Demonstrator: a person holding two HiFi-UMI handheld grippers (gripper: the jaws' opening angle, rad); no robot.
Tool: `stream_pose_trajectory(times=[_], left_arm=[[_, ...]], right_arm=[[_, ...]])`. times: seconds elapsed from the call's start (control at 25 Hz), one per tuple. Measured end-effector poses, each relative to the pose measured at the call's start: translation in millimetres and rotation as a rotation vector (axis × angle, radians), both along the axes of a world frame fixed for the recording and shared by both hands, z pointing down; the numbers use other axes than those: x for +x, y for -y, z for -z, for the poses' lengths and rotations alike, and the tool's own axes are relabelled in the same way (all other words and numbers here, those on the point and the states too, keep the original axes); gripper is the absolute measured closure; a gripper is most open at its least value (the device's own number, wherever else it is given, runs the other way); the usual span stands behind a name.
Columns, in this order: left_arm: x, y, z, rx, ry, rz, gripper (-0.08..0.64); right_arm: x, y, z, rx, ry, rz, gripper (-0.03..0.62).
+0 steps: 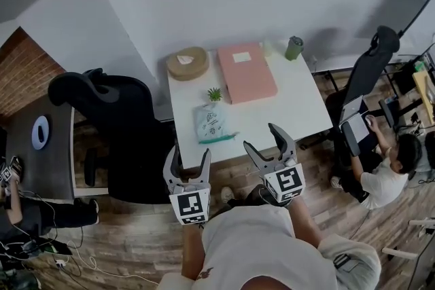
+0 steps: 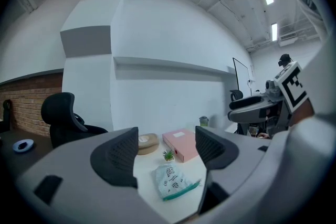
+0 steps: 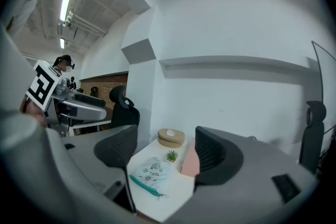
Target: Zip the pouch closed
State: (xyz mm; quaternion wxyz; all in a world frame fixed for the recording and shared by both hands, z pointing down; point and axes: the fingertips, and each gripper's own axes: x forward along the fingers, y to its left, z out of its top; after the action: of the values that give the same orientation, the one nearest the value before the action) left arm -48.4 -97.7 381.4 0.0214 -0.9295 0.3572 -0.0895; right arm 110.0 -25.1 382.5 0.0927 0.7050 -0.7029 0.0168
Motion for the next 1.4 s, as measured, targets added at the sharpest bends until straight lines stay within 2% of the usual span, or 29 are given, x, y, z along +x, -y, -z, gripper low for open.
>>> stream_pose_trajectory(times=[0.28,0.6,0.96,1.2,1.4], left_arm=[[19.5,22.4,-16.2,-0.034,0.011,0.008,0.235],[48.5,44.6,-37.8,-0.079,0.031,0.097,0.256],[77.9,57.9,-83.2,-0.166,0.079,0.228,0.29],[87.4,58.0,-123.0,-0.223,0.086,0.302,0.325],[96.8,51.3,-157.4,-0.279,0.111,0.331,0.344]], right_arm=[[21.0,24.5,-17.1,-0.028,0.015,0.008,0.253],[55.2,57.6,-42.4,-0.093,0.042,0.103,0.267],[89.8,97.5,-84.3,-0.212,0.053,0.268,0.298],[92.6,109.7,-123.0,-0.313,0.056,0.399,0.359],[83.4,113.7,-157.4,-0.396,0.057,0.514,0.377]])
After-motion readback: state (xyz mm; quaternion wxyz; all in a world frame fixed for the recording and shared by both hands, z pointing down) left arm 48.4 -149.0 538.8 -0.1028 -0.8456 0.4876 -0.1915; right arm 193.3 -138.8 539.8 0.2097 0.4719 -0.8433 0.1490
